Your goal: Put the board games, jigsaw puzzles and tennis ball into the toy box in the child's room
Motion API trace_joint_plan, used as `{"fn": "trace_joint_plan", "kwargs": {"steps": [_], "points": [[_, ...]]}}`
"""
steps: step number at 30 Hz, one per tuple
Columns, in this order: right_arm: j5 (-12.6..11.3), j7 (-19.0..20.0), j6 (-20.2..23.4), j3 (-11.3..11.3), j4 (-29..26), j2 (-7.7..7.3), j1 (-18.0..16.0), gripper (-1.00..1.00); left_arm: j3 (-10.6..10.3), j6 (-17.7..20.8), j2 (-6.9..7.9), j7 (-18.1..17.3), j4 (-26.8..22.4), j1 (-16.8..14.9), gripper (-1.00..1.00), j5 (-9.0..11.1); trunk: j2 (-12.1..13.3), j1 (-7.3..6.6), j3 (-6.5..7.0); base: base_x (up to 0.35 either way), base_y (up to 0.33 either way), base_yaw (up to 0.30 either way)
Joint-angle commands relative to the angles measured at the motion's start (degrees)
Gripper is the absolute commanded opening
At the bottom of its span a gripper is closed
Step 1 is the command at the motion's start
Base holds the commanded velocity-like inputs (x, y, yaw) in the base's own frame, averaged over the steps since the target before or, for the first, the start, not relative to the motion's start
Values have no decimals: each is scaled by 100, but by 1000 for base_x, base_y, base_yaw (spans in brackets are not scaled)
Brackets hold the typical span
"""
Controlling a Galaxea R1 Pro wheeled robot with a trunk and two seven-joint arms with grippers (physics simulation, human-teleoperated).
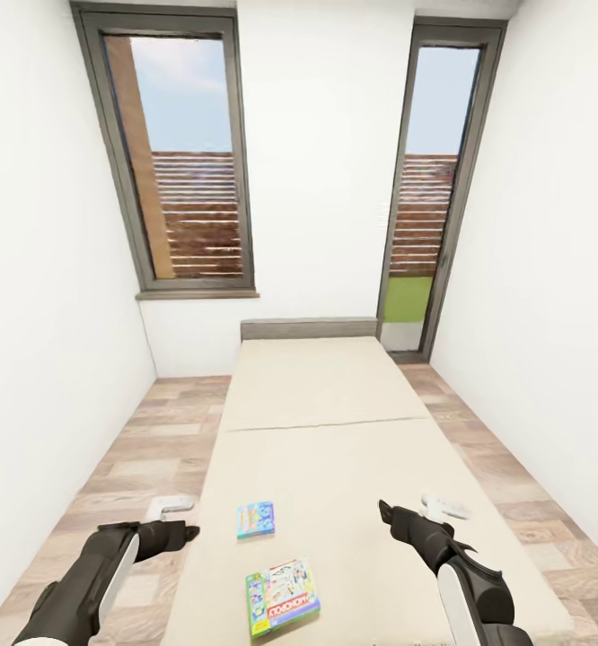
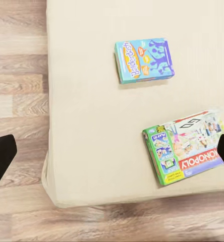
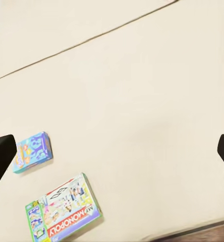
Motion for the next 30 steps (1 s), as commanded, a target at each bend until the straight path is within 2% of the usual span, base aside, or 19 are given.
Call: {"fn": "trace_joint_plan", "kwargs": {"steps": [1,7,20,30], "points": [[-60,-44,21,-1,-6,4,-6,100,13,35,-1,-49,-6,-3,100,-1,-13,4,-15,0,0,-243],[-58,-44,13,6,-5,9,-5,100,18,29,-2,-114,5,-3,100,-8,-13,4,-23,49,0,-112],[-27,-49,-22,16,17,22,-5,100,20,22,0,-131,13,-3,100,-2,-13,4,-26,71,0,-14],[7,-52,-36,15,38,23,-6,100,20,31,-6,-124,13,-3,100,-2,-13,4,-26,130,-113,0]]}}
